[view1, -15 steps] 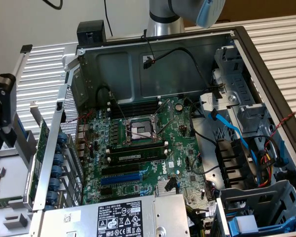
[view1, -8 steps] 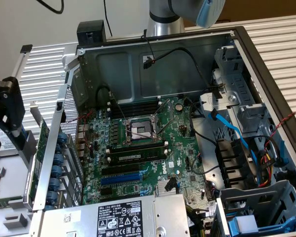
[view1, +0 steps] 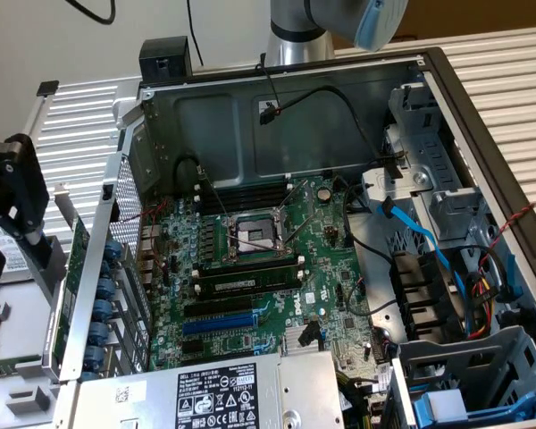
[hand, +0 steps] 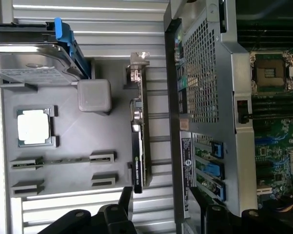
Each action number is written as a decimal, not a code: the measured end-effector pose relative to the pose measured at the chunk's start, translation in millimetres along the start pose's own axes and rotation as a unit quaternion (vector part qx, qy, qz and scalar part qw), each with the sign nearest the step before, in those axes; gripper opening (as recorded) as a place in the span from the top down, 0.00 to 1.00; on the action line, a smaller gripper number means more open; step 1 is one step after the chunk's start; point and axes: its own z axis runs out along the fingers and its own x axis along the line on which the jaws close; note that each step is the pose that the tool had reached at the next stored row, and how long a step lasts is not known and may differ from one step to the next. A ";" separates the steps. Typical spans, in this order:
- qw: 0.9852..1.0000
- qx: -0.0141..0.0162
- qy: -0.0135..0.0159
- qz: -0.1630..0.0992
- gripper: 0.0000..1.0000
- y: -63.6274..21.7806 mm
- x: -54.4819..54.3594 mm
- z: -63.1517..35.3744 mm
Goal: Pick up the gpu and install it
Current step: 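Pick up the gpu and move the gpu toward the slot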
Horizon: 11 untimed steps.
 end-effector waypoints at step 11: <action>1.000 0.000 -0.005 0.001 0.43 -0.8 12.7 9.2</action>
